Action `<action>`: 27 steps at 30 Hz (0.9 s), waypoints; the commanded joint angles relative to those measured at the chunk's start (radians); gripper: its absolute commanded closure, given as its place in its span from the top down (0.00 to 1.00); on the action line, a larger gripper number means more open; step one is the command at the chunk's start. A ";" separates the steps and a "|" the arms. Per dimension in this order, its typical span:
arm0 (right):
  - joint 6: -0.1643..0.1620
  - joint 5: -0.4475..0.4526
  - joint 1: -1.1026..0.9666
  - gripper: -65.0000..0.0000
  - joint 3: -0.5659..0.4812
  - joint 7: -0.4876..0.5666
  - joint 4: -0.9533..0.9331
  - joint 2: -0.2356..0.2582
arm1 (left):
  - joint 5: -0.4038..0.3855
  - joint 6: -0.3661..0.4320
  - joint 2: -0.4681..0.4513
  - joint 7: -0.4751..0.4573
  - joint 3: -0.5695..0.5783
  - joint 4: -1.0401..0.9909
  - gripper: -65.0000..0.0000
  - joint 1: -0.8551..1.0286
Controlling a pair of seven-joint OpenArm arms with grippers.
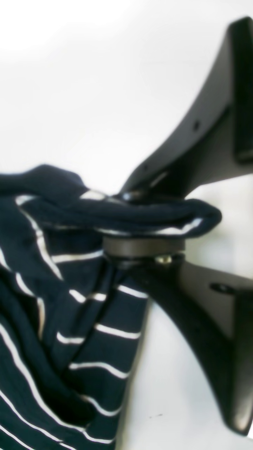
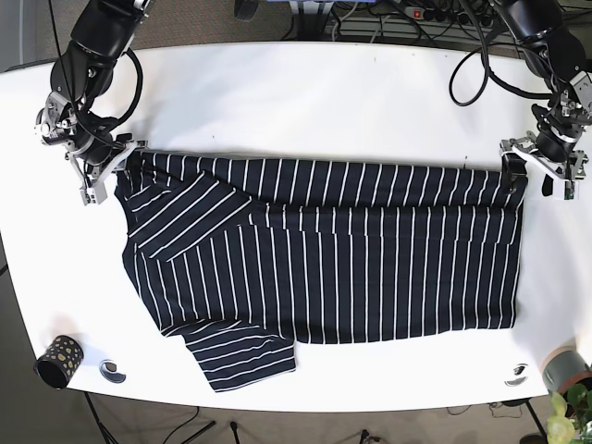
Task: Fold the T-shirt properly
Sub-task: 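Open both grippers and release the folded edge, then grasp the folded edge with both grippers and pull it toward the robot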
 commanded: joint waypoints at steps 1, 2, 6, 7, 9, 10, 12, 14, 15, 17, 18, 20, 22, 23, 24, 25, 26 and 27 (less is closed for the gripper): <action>0.005 0.009 0.011 0.15 0.004 0.002 0.013 0.017 | -0.016 -0.003 -0.017 -0.028 -0.006 0.015 0.79 -0.013; 0.005 0.009 0.011 0.15 0.004 0.002 0.013 0.017 | -0.016 -0.003 -0.017 -0.028 -0.006 0.015 0.79 -0.013; 0.005 0.014 0.011 0.15 0.002 0.002 0.014 0.017 | -0.016 -0.003 -0.017 -0.028 -0.006 0.010 0.79 -0.013; 0.005 0.014 0.012 0.15 0.002 0.002 0.014 0.017 | -0.016 -0.003 -0.017 -0.028 -0.006 0.001 0.79 -0.014; 0.005 0.014 0.015 0.15 0.001 0.002 0.014 0.017 | -0.016 -0.003 -0.024 -0.028 -0.006 -0.050 0.79 -0.019; 0.005 0.014 0.017 0.15 0.001 0.002 0.014 0.017 | -0.019 -0.003 -0.036 -0.028 -0.006 -0.077 0.79 -0.025; 0.005 0.014 0.017 0.15 0.001 0.002 0.014 0.017 | -0.022 -0.010 -0.053 -0.028 -0.006 -0.128 0.79 -0.051; 0.005 0.014 0.017 0.15 0.001 0.002 0.014 0.017 | -0.022 -0.011 -0.053 -0.030 -0.006 -0.166 0.79 -0.074; 0.005 0.014 0.017 0.15 0.001 0.002 0.014 0.017 | -0.022 -0.011 -0.053 -0.030 -0.006 -0.179 0.79 -0.083; 0.005 0.014 0.017 0.15 0.001 0.002 0.014 0.017 | -0.022 -0.011 -0.053 -0.030 -0.006 -0.206 0.79 -0.102; 0.005 0.014 0.017 0.15 0.001 0.002 0.014 0.015 | -0.022 -0.011 -0.053 -0.030 -0.006 -0.215 0.79 -0.109; 0.005 0.014 0.017 0.15 0.001 0.002 0.014 0.015 | -0.019 -0.011 -0.053 -0.030 0.001 -0.243 0.79 -0.129; 0.005 0.014 0.018 0.15 0.001 0.002 0.014 0.015 | -0.018 -0.011 -0.053 -0.030 0.002 -0.266 0.79 -0.138; 0.005 0.014 0.018 0.15 0.001 0.002 0.014 0.015 | -0.018 -0.011 -0.053 -0.030 0.002 -0.275 0.79 -0.141; 0.005 0.014 0.018 0.15 0.001 0.002 0.014 0.015 | -0.018 -0.011 -0.052 -0.030 0.004 -0.288 0.79 -0.146; 0.005 0.014 0.018 0.15 0.001 0.002 0.014 0.015 | -0.018 -0.011 -0.052 -0.028 0.004 -0.297 0.78 -0.151; 0.005 0.014 0.018 0.15 0.001 0.002 0.014 0.015 | -0.018 -0.011 -0.052 -0.028 0.004 -0.306 0.78 -0.151; 0.005 0.014 0.018 0.15 0.001 0.002 0.014 0.015 | -0.018 -0.011 -0.052 -0.028 0.004 -0.315 0.75 -0.152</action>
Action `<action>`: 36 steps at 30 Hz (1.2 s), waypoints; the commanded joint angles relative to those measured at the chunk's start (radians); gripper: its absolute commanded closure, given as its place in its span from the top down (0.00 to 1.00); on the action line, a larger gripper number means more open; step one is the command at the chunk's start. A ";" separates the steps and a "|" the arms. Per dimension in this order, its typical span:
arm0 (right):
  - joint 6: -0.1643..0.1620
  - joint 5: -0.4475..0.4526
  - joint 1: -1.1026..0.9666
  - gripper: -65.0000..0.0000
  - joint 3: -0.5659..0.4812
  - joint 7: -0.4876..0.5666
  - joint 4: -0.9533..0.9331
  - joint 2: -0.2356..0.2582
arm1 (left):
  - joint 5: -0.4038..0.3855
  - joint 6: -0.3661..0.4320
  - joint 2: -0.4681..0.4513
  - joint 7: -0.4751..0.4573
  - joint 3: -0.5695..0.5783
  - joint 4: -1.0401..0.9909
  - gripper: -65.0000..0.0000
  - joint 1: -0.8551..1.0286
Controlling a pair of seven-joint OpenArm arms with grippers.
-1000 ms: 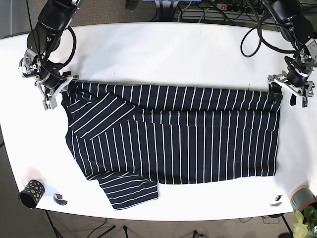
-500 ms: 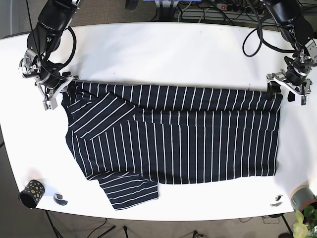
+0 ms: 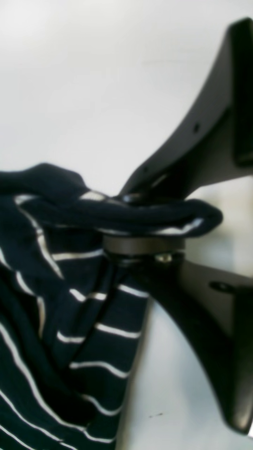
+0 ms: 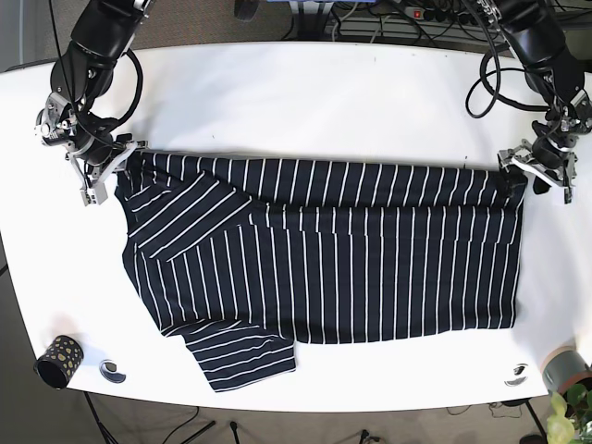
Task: Fold the T-shirt properly
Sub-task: 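Grasp the folded edge with both grippers and pull it toward the robot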
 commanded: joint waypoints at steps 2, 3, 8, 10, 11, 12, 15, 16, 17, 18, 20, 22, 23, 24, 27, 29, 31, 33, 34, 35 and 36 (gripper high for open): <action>0.005 0.013 0.015 0.15 0.003 0.009 0.015 0.015 | -0.002 0.001 -0.016 0.003 -0.001 -0.029 0.61 -0.026; 0.005 0.013 0.015 0.15 0.005 0.009 0.015 0.015 | -0.002 0.000 -0.016 0.003 -0.004 -0.041 0.52 -0.031; 0.005 0.013 0.015 0.15 0.005 0.021 0.015 0.015 | 0.000 0.001 -0.016 0.001 -0.001 -0.083 0.05 -0.040; 0.005 0.013 0.015 0.14 0.005 0.021 0.018 0.014 | 0.000 0.001 -0.013 0.003 -0.001 -0.081 0.00 -0.038; 0.005 0.013 0.015 0.14 0.005 0.021 0.018 0.014 | 0.000 -0.002 -0.013 0.003 -0.001 -0.079 0.00 -0.037; 0.005 0.013 0.015 0.14 0.005 0.021 0.018 0.014 | -0.003 -0.003 -0.013 0.003 -0.001 -0.078 0.01 -0.035; 0.005 0.013 0.015 0.14 0.008 0.021 0.029 0.014 | -0.005 -0.003 -0.010 0.003 -0.009 -0.044 0.00 -0.032; 0.005 0.013 0.009 0.14 0.008 0.023 0.050 0.014 | -0.006 -0.003 -0.010 0.006 -0.009 -0.018 0.00 -0.018; 0.005 0.013 0.006 0.14 0.008 0.023 0.075 0.014 | -0.006 -0.003 -0.010 0.020 -0.009 0.008 0.00 0.002; 0.005 0.013 0.004 0.14 0.010 0.023 0.090 0.014 | -0.006 -0.003 -0.010 0.029 -0.009 0.025 0.00 0.009; 0.005 0.013 -0.017 0.14 0.010 0.023 0.125 0.014 | -0.006 -0.003 -0.008 0.058 -0.010 0.069 0.01 0.017; 0.005 0.013 -0.028 0.14 0.010 0.021 0.162 0.006 | -0.006 -0.003 0.001 0.089 -0.012 0.111 0.01 0.034; 0.005 0.011 -0.031 0.14 0.010 0.018 0.176 -0.003 | -0.006 -0.003 0.004 0.098 -0.015 0.128 0.01 0.041; 0.005 0.004 -0.042 0.14 0.013 0.017 0.197 -0.014 | -0.008 -0.003 0.004 0.109 -0.027 0.161 0.01 0.057; 0.005 0.011 -0.094 0.14 0.048 0.000 0.268 -0.031 | -0.008 -0.003 0.018 0.143 -0.067 0.230 0.01 0.098; 0.005 0.007 -0.123 0.14 0.054 -0.018 0.319 -0.049 | -0.008 -0.005 0.022 0.175 -0.088 0.277 0.01 0.121; 0.005 0.005 -0.157 0.14 0.057 -0.032 0.360 -0.060 | -0.008 -0.019 0.022 0.199 -0.104 0.312 0.01 0.152; 0.005 0.011 -0.201 0.14 0.057 -0.035 0.404 -0.070 | -0.008 -0.035 0.024 0.215 -0.121 0.342 0.01 0.183; 0.005 0.011 -0.220 0.14 0.057 -0.035 0.426 -0.075 | -0.008 -0.035 0.024 0.218 -0.127 0.355 0.01 0.195; 0.005 0.011 -0.246 0.14 0.057 -0.035 0.450 -0.083 | -0.008 -0.035 0.024 0.218 -0.136 0.367 0.01 0.215; 0.005 0.011 -0.264 0.14 0.057 -0.035 0.467 -0.090 | -0.008 -0.035 0.024 0.218 -0.142 0.376 0.01 0.229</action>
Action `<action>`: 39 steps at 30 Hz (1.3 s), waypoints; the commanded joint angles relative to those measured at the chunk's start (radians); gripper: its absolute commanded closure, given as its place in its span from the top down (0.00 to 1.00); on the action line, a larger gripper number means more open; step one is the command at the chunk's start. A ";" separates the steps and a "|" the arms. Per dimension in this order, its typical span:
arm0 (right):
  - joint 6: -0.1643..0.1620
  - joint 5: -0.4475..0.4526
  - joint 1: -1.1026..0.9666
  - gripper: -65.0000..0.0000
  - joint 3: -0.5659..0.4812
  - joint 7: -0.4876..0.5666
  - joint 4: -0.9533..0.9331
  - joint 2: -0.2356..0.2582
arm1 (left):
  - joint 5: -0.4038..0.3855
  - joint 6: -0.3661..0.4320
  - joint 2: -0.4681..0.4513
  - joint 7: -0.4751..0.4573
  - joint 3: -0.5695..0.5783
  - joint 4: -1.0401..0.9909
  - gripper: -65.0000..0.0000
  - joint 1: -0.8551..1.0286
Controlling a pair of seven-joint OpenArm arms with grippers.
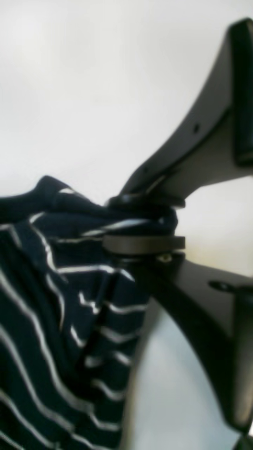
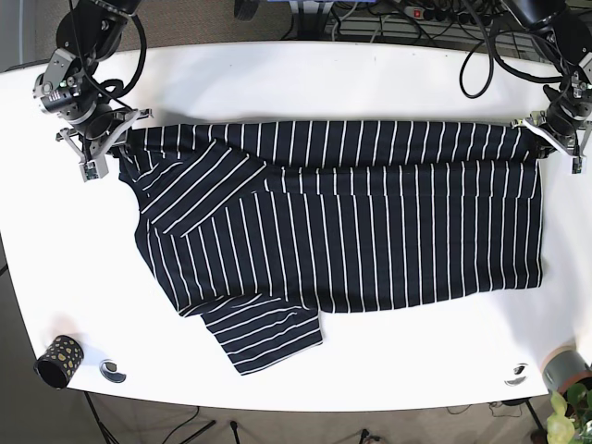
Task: Fold the T-shirt properly
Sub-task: 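Grasp the folded edge with both grippers and pull it toward the robot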
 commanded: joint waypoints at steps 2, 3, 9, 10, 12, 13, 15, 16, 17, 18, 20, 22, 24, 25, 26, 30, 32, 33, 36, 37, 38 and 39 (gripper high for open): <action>0.001 0.009 -0.055 0.14 0.005 0.014 0.082 -0.011 | -0.015 -0.005 -0.018 -0.012 -0.030 0.052 0.01 0.038; 0.001 0.009 -0.081 0.14 0.007 0.014 0.094 -0.015 | -0.015 -0.005 -0.016 -0.012 -0.040 0.060 0.01 0.057; 0.001 0.010 -0.156 0.14 0.068 0.016 0.105 -0.045 | -0.015 -0.005 -0.016 -0.012 -0.085 0.065 0.01 0.118; 0.001 0.010 -0.167 0.14 0.077 0.016 0.105 -0.045 | -0.013 -0.005 -0.016 -0.012 -0.096 0.065 0.01 0.127; 0.001 0.010 -0.190 0.14 0.088 0.016 0.106 -0.046 | -0.010 -0.005 -0.016 -0.012 -0.113 0.065 0.01 0.141; 0.001 0.010 -0.199 0.14 0.091 0.016 0.106 -0.048 | -0.010 -0.005 -0.016 -0.012 -0.117 0.065 0.01 0.149; 0.001 0.010 -0.221 0.14 0.100 0.016 0.106 -0.048 | -0.010 -0.005 -0.016 -0.012 -0.117 0.065 0.01 0.167; 0.001 0.010 -0.227 0.14 0.107 0.016 0.106 -0.048 | -0.010 -0.005 -0.018 -0.012 -0.117 0.065 0.01 0.172; 0.001 0.010 -0.231 0.14 0.111 0.016 0.106 -0.048 | -0.010 -0.005 -0.018 -0.012 -0.117 0.065 0.01 0.175; 0.001 0.010 -0.234 0.14 0.113 0.016 0.106 -0.049 | -0.010 -0.005 -0.018 -0.012 -0.117 0.065 0.01 0.176; 0.001 0.010 -0.234 0.15 0.113 0.016 0.106 -0.049 | -0.009 -0.005 -0.018 -0.012 -0.117 0.065 0.01 0.178; 0.001 0.010 -0.234 0.16 0.113 0.014 0.106 -0.051 | -0.009 -0.005 -0.018 -0.012 -0.114 0.065 0.02 0.178; 0.001 0.010 -0.236 0.17 0.111 0.014 0.106 -0.061 | -0.009 -0.005 -0.018 -0.012 -0.111 0.066 0.03 0.178; 0.001 0.010 -0.236 0.20 0.111 0.014 0.106 -0.068 | -0.009 -0.005 -0.018 -0.012 -0.111 0.066 0.08 0.178; 0.001 0.010 -0.236 0.23 0.111 0.014 0.112 -0.069 | -0.009 -0.005 -0.018 -0.012 -0.110 0.066 0.14 0.179; 0.001 0.010 -0.253 0.53 0.111 0.014 0.151 -0.078 | -0.010 -0.005 -0.015 -0.010 -0.111 0.118 0.62 0.179; 0.001 0.010 -0.253 0.66 0.111 0.014 0.163 -0.092 | -0.012 -0.005 0.013 -0.010 -0.116 0.151 0.77 0.181; 0.001 0.010 -0.251 0.70 0.111 0.014 0.164 -0.098 | -0.010 -0.005 0.024 -0.010 -0.117 0.161 0.78 0.181; 0.001 0.010 -0.233 0.74 0.107 0.019 0.166 -0.104 | -0.015 -0.005 0.039 -0.010 -0.120 0.229 0.74 0.179; 0.001 0.010 -0.218 0.74 0.107 0.016 0.166 -0.104 | -0.015 -0.005 0.041 -0.010 -0.120 0.244 0.73 0.178; 0.001 0.010 -0.201 0.73 0.107 0.016 0.166 -0.104 | -0.015 -0.005 0.044 -0.010 -0.117 0.264 0.73 0.175; 0.001 0.010 -0.187 0.73 0.107 0.016 0.166 -0.104 | -0.015 -0.005 0.053 -0.010 -0.117 0.276 0.72 0.172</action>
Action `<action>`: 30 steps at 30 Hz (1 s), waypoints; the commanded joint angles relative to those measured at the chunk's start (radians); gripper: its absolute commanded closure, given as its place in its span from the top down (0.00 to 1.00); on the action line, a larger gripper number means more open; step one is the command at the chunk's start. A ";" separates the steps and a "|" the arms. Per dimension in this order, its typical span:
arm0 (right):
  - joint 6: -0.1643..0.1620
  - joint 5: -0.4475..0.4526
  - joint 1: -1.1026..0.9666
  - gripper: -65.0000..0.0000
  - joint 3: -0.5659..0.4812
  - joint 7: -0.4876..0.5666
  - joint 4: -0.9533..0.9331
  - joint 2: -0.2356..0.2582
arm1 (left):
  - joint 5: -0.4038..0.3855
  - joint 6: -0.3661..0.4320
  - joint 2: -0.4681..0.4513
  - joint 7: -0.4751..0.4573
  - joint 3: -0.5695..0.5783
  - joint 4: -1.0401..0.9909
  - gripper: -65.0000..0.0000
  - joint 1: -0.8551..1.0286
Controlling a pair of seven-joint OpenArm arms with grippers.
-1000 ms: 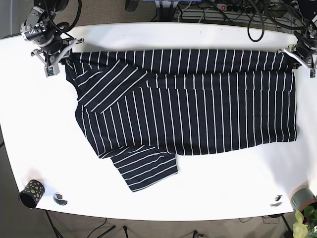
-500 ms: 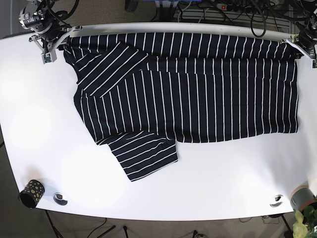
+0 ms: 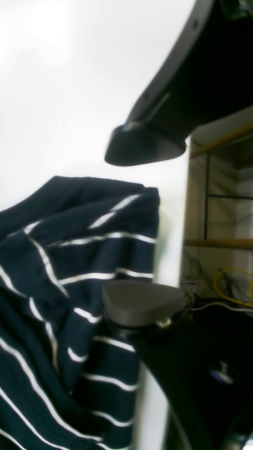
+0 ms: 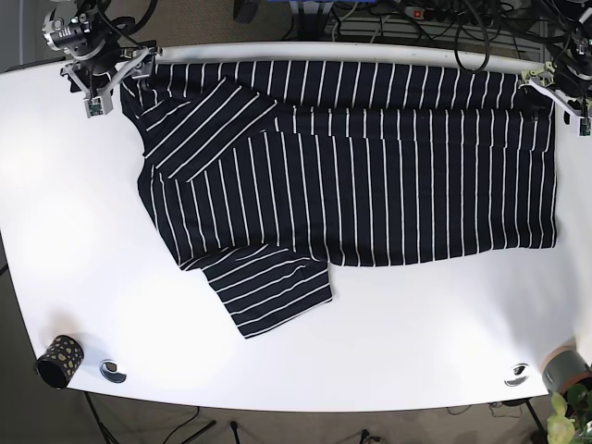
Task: Fold the T-shirt properly
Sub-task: 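Grasp the folded edge with both grippers and pull it toward the robot, then move both grippers to the hem edge of the striped shirt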
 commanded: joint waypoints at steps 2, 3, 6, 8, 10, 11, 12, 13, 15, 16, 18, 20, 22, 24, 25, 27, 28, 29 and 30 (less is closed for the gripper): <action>-0.001 0.010 0.045 0.73 0.002 0.026 0.020 0.016 | -0.010 0.002 0.005 -0.024 -0.005 0.064 0.72 -0.034; -0.001 0.007 0.068 0.73 0.002 0.026 0.020 0.016 | -0.009 0.002 0.012 -0.024 -0.008 0.071 0.72 -0.056; -0.001 0.005 0.125 0.73 0.000 0.024 0.018 0.040 | -0.003 0.002 0.023 -0.024 -0.007 0.076 0.72 -0.108; -0.001 0.005 0.158 0.73 -0.020 0.023 0.014 0.062 | -0.003 0.002 0.023 -0.024 -0.005 0.074 0.72 -0.129; -0.001 0.005 0.201 0.72 -0.061 0.020 -0.014 0.091 | -0.001 0.002 0.023 -0.024 0.009 0.070 0.72 -0.165; -0.001 0.005 0.220 0.72 -0.074 0.015 -0.029 0.108 | -0.001 0.002 0.023 -0.024 0.021 0.070 0.72 -0.185; -0.001 0.005 0.243 0.72 -0.083 0.010 -0.042 0.119 | 0.000 0.002 0.021 -0.024 0.033 0.070 0.72 -0.198; -0.001 0.005 0.275 0.72 -0.095 0.009 -0.062 0.129 | 0.014 0.002 0.020 -0.024 0.050 0.070 0.72 -0.214; -0.001 0.005 0.326 0.72 -0.109 0.009 -0.097 0.143 | 0.048 0.002 0.021 -0.024 0.075 0.070 0.73 -0.238; -0.001 0.003 0.349 0.72 -0.113 0.009 -0.114 0.149 | 0.063 0.002 0.023 -0.024 0.086 0.070 0.73 -0.254; -0.001 0.003 0.399 0.72 -0.129 0.009 -0.151 0.166 | 0.091 0.002 0.023 -0.024 0.105 0.068 0.73 -0.290; -0.001 0.003 0.465 0.72 -0.167 0.009 -0.212 0.186 | 0.120 0.005 0.023 -0.024 0.122 0.059 0.73 -0.335; -0.001 0.003 0.513 0.72 -0.201 0.009 -0.267 0.205 | 0.139 0.005 0.025 -0.024 0.133 0.039 0.73 -0.367; -0.001 0.003 0.563 0.72 -0.238 0.012 -0.330 0.220 | 0.163 0.005 0.025 -0.024 0.133 0.012 0.73 -0.402; -0.001 0.003 0.585 0.72 -0.252 0.017 -0.364 0.224 | 0.177 0.005 0.025 -0.024 0.132 -0.001 0.73 -0.419; -0.001 0.003 0.639 0.72 -0.278 0.021 -0.436 0.237 | 0.204 0.005 0.025 -0.026 0.132 -0.027 0.73 -0.448; -0.001 0.002 0.665 0.72 -0.293 0.030 -0.477 0.240 | 0.218 0.005 0.025 -0.026 0.130 -0.039 0.73 -0.461; -0.001 0.002 0.695 0.72 -0.311 0.044 -0.525 0.243 | 0.234 0.005 0.025 -0.026 0.128 -0.048 0.73 -0.471; -0.001 0.002 0.718 0.72 -0.328 0.060 -0.568 0.243 | 0.247 0.005 0.025 -0.026 0.128 -0.054 0.73 -0.478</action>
